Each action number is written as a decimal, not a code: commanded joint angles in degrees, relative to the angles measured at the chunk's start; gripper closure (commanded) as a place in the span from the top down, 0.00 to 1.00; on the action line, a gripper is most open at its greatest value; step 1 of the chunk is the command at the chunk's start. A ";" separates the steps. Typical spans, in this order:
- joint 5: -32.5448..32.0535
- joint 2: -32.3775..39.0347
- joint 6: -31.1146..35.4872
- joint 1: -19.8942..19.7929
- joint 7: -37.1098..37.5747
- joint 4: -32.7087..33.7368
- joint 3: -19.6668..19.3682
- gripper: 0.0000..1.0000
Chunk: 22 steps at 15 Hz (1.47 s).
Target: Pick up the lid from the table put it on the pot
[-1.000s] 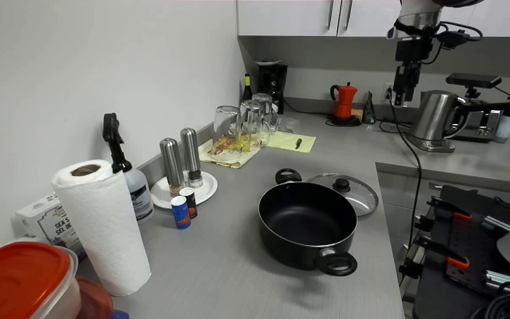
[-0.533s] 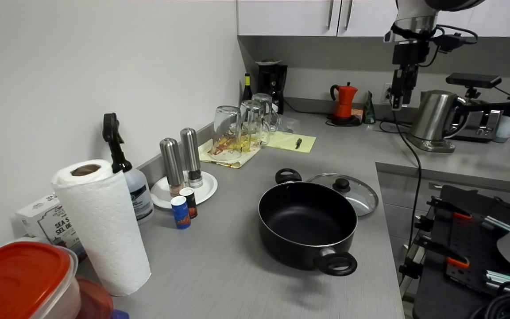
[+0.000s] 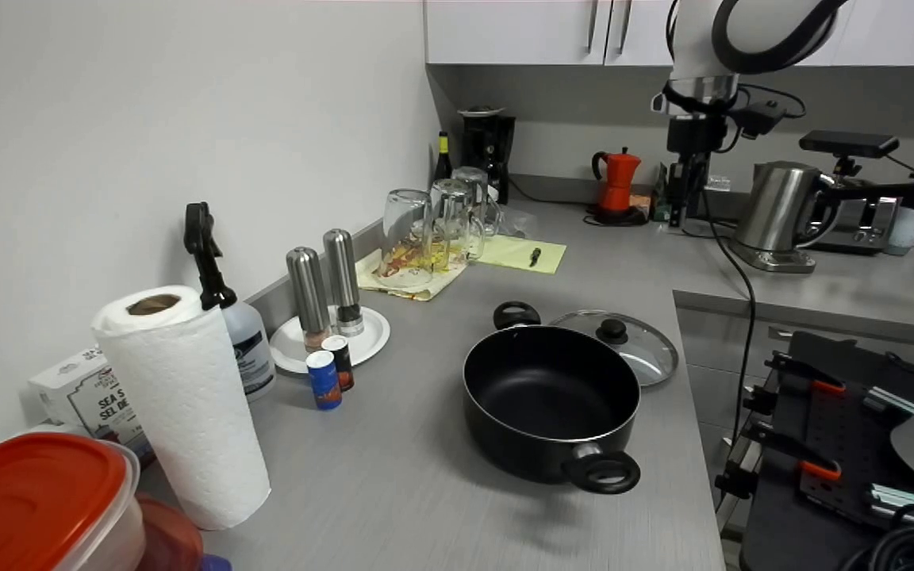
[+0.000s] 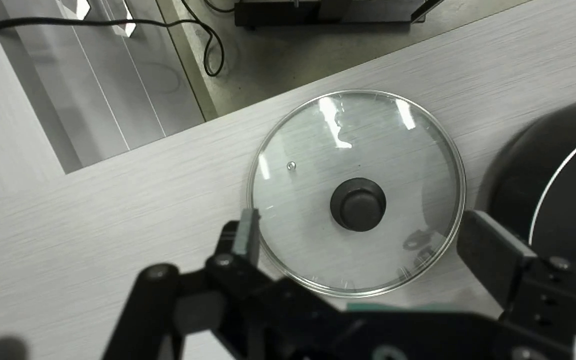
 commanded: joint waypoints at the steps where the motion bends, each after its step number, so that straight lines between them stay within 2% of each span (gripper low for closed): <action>1: -0.58 7.36 6.16 0.46 1.76 1.51 1.01 1.00; 10: 1.35 22.57 17.34 1.16 1.85 4.85 1.69 1.00; 22: 5.17 38.68 20.95 0.92 1.70 13.47 3.30 1.00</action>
